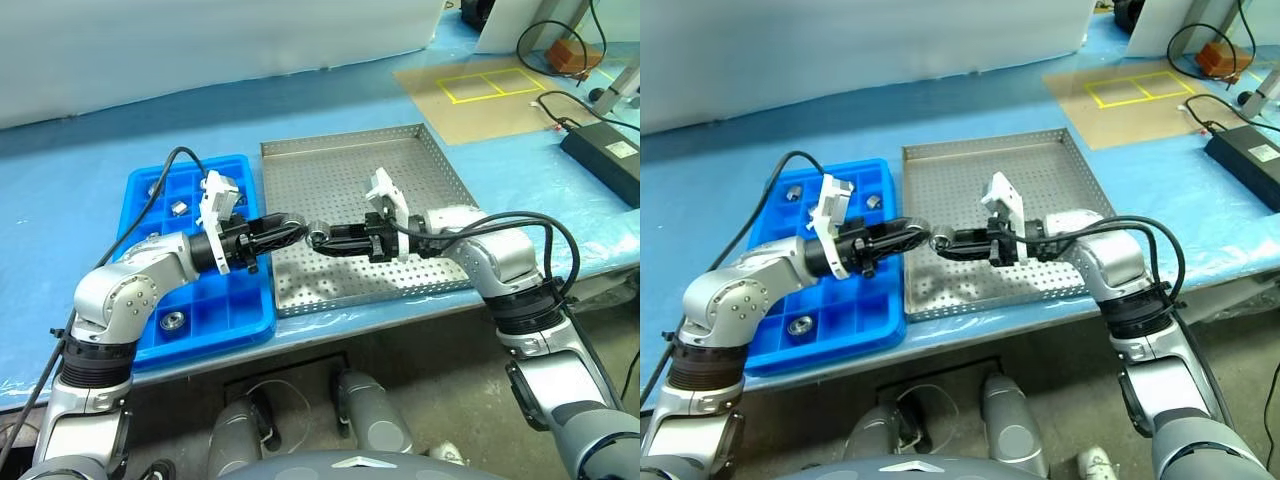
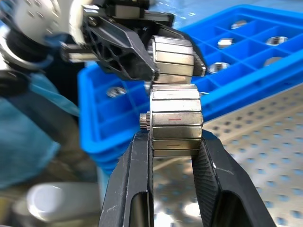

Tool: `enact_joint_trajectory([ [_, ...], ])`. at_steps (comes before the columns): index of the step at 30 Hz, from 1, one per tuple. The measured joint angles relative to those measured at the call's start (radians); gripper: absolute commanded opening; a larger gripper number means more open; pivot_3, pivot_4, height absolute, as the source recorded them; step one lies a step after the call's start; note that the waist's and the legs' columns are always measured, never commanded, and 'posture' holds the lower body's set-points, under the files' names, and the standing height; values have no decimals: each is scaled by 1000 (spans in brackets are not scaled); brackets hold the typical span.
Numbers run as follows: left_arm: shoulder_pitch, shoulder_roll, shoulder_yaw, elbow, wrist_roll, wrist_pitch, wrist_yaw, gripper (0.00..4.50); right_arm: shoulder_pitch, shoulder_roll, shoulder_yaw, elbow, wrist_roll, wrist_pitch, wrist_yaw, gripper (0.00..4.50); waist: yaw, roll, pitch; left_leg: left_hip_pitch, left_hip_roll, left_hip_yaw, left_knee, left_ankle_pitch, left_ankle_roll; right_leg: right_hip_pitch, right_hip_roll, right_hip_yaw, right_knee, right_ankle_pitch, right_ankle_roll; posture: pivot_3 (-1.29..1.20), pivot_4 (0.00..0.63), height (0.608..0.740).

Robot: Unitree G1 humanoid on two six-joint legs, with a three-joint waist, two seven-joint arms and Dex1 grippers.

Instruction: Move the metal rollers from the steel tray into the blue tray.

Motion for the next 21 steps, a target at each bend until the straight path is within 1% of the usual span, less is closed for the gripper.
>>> enact_joint_trajectory([
  [2,0,-11,2,4,-2,5,21,1429,0,9,20,27,-75,-109,-40,694,-1,0,0,-1,0,0,0,0,0,-1,0,0,0,0,0,-586,150,740],
  [5,-8,-18,13,-2,-23,6,23,1429,1,10,21,102,-160,-187,-90,694,-2,0,0,-2,0,0,0,0,0,-2,0,0,0,0,-1,-586,150,740],
  [11,-12,-18,18,-2,-32,6,33,1429,8,-7,45,159,-274,-347,-87,694,-7,0,0,-4,0,0,0,-1,1,-3,0,0,0,1,-1,-586,150,740],
  [17,-12,-18,18,-3,-33,5,34,1429,16,0,69,253,-373,-456,-122,694,-9,0,0,-4,0,0,1,-1,1,-3,0,0,0,1,-1,-588,150,740],
  [21,-15,-24,12,-2,11,-26,50,1429,6,18,71,340,-460,-539,-206,694,-11,0,0,-5,0,0,2,-1,2,-3,0,0,0,1,-1,-590,150,740],
])
